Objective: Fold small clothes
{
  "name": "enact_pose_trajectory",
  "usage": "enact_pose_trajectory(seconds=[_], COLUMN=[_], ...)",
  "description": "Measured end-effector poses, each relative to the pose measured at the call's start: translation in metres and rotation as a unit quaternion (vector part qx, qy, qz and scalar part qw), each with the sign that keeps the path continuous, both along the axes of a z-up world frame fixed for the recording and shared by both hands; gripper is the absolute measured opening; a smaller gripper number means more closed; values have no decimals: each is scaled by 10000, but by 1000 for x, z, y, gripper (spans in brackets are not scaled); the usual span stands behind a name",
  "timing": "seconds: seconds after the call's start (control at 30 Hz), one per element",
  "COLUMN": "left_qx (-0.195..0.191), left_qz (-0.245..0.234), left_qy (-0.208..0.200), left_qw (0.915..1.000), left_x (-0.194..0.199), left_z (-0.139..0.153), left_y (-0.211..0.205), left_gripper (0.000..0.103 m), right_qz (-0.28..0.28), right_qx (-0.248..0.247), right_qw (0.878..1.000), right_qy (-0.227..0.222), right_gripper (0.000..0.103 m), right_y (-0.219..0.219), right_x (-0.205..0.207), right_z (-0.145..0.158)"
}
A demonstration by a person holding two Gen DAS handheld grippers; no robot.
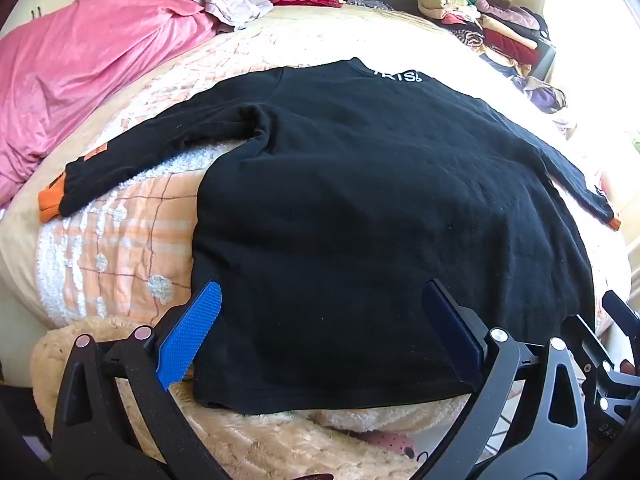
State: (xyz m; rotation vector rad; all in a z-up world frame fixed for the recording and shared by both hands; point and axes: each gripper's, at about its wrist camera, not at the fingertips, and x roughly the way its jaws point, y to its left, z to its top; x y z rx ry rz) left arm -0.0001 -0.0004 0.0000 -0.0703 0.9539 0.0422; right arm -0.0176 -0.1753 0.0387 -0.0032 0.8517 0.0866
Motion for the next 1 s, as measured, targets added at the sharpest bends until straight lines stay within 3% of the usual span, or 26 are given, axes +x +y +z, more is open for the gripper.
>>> enact_pose_trajectory(seconds=[0.37,1.0], left_qx=[-42,-8], left_qz=[3,-9], left_qy=[92,-55], left_qw=[9999,10000], left_x=[5,-1], left_z=[13,5], left_y=[-1,1], left_gripper=[94,94], right_qz=[54,99], right_qx=[67,23], right_qw=[10000,9999], right_qy=[19,31], right_gripper=[99,99], right_y=[4,7], right_x=[0,-2], right_z=[3,3])
